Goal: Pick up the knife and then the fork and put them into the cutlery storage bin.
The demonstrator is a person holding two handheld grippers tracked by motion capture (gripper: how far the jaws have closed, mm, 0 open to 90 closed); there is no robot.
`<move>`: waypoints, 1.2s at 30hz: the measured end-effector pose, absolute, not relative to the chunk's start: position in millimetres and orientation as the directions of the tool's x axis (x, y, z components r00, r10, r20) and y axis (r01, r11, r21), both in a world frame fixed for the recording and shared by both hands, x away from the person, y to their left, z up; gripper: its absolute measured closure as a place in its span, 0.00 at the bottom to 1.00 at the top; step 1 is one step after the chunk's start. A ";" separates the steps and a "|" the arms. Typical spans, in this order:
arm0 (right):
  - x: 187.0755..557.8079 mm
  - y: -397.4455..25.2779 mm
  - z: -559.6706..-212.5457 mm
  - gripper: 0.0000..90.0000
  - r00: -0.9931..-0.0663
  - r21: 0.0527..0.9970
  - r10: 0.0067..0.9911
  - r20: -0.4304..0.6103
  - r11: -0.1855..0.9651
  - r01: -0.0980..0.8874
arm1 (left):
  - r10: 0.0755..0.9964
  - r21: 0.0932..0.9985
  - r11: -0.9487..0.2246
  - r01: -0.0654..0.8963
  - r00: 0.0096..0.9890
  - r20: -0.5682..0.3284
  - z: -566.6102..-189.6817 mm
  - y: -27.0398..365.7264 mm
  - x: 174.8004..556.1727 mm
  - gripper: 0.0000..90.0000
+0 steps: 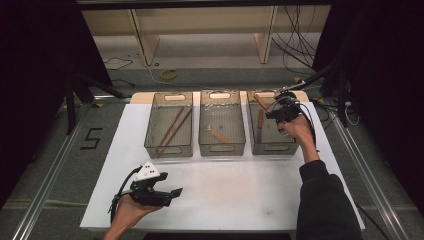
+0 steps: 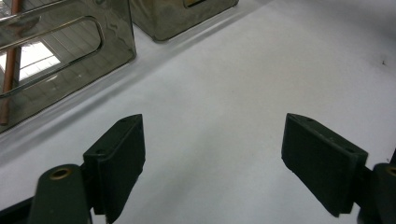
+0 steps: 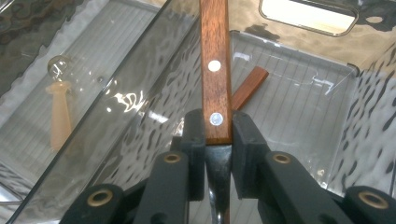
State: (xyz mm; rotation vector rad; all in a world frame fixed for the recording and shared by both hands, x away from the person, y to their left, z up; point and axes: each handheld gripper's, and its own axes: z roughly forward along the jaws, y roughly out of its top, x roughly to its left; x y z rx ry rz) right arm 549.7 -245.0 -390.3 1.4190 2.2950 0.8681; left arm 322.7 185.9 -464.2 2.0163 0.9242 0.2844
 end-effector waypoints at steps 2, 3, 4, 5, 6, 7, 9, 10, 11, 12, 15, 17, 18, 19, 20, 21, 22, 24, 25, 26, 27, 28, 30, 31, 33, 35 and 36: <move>550.9 -244.4 -391.5 0.87 -0.461 0.632 0.886 0.054 0.327 0.702 | 0.703 0.795 -0.340 0.502 0.697 -0.140 -464.1 186.0 322.6 0.23; 551.4 -244.1 -392.4 0.87 -0.461 0.631 0.886 0.052 0.328 0.703 | 0.703 0.796 -0.339 0.502 0.697 -0.140 -464.0 186.0 322.6 0.23; 551.9 -243.7 -393.1 0.87 -0.457 0.629 0.888 0.055 0.325 0.706 | 0.703 0.796 -0.338 0.501 0.697 -0.140 -464.0 186.1 322.6 0.23; 552.5 -243.6 -394.1 0.87 -0.458 0.627 0.888 0.054 0.327 0.707 | 0.704 0.797 -0.337 0.502 0.696 -0.141 -463.9 186.2 322.6 0.23; 553.0 -243.3 -394.8 0.87 -0.456 0.625 0.888 0.053 0.326 0.709 | 0.703 0.797 -0.337 0.501 0.697 -0.141 -463.8 186.3 322.6 0.23; 553.7 -242.9 -395.9 0.87 -0.453 0.624 0.890 0.054 0.324 0.711 | 0.703 0.797 -0.337 0.501 0.697 -0.141 -463.7 186.4 322.5 0.23; 554.4 -242.5 -397.0 0.87 -0.449 0.621 0.892 0.053 0.322 0.714 | 0.703 0.798 -0.338 0.500 0.697 -0.139 -463.7 186.4 322.6 0.23; 554.7 -242.3 -397.6 0.87 -0.450 0.619 0.891 0.054 0.323 0.716 | 0.703 0.797 -0.337 0.501 0.697 -0.141 -463.8 186.4 322.6 0.23; 555.0 -242.0 -398.2 0.87 -0.449 0.618 0.892 0.053 0.324 0.716 | 0.703 0.797 -0.337 0.501 0.697 -0.141 -463.9 186.4 322.6 0.23; 555.0 -241.7 -398.7 0.87 -0.447 0.616 0.893 0.055 0.322 0.719 | 0.704 0.797 -0.336 0.502 0.696 -0.141 -463.9 186.3 322.6 0.23; 555.6 -241.6 -400.6 0.87 -0.441 0.612 0.896 0.055 0.319 0.724 | 0.704 0.797 -0.336 0.502 0.696 -0.141 -464.0 186.4 322.6 0.23; 555.7 -241.5 -402.0 0.87 -0.440 0.610 0.896 0.057 0.317 0.726 | 0.704 0.797 -0.337 0.502 0.696 -0.141 -464.0 186.4 322.6 0.23; 555.8 -241.4 -402.6 0.86 -0.440 0.608 0.896 0.055 0.320 0.726 | 0.704 0.796 -0.337 0.502 0.696 -0.141 -463.9 186.4 322.7 0.23; 556.0 -241.1 -403.3 0.86 -0.440 0.608 0.896 0.056 0.319 0.727 | 0.704 0.796 -0.337 0.503 0.696 -0.142 -463.9 186.4 322.6 0.23; 556.2 -240.9 -403.9 0.86 -0.438 0.606 0.897 0.059 0.317 0.730 | 0.704 0.796 -0.337 0.502 0.696 -0.141 -463.9 186.4 322.6 0.23; 556.4 -240.6 -404.6 0.86 -0.436 0.605 0.898 0.057 0.317 0.731 | 0.704 0.797 -0.336 0.502 0.696 -0.141 -463.9 186.4 322.6 0.23; 556.6 -240.3 -405.3 0.86 -0.437 0.604 0.897 0.057 0.318 0.731 | 0.704 0.797 -0.335 0.502 0.696 -0.142 -463.9 186.4 322.6 0.23; 557.3 -239.5 -407.1 0.86 -0.439 0.598 0.897 0.057 0.321 0.734 | 0.705 0.796 -0.337 0.503 0.695 -0.141 -464.1 186.5 322.7 0.23; 557.6 -239.2 -408.1 0.86 -0.437 0.595 0.898 0.056 0.322 0.737 | 0.705 0.795 -0.337 0.504 0.695 -0.141 -464.1 186.7 322.7 0.23; 557.8 -239.0 -409.2 0.85 -0.437 0.593 0.898 0.057 0.322 0.738 | 0.704 0.795 -0.338 0.504 0.696 -0.142 -464.1 186.9 322.9 0.23; 558.1 -238.8 -409.9 0.78 -0.432 0.591 0.900 0.063 0.315 0.743 | 0.705 0.795 -0.339 0.503 0.696 -0.139 -464.3 187.1 323.0 0.23; 558.7 -238.9 -410.4 0.74 -0.431 0.590 0.899 0.076 0.308 0.746 | 0.704 0.795 -0.340 0.503 0.696 -0.139 -464.3 187.3 323.2 0.23; 558.8 -238.4 -409.7 0.70 -0.437 0.585 0.896 0.081 0.312 0.748 | 0.705 0.795 -0.338 0.505 0.695 -0.142 -464.5 186.9 323.0 0.23; 558.3 -238.1 -408.5 0.68 -0.436 0.586 0.896 0.086 0.309 0.749 | 0.705 0.795 -0.338 0.504 0.695 -0.142 -464.5 186.8 323.0 0.23; 557.5 -238.6 -405.9 0.65 -0.445 0.593 0.891 0.091 0.311 0.743 | 0.706 0.795 -0.337 0.505 0.694 -0.141 -464.7 186.7 323.1 0.23; 555.7 -239.1 -403.0 0.63 -0.446 0.602 0.890 0.090 0.309 0.737 | 0.706 0.795 -0.338 0.504 0.694 -0.140 -464.8 186.8 323.1 0.23; 554.5 -239.2 -401.6 0.62 -0.446 0.604 0.890 0.092 0.307 0.736 | 0.706 0.795 -0.338 0.504 0.694 -0.141 -464.8 186.9 323.2 0.23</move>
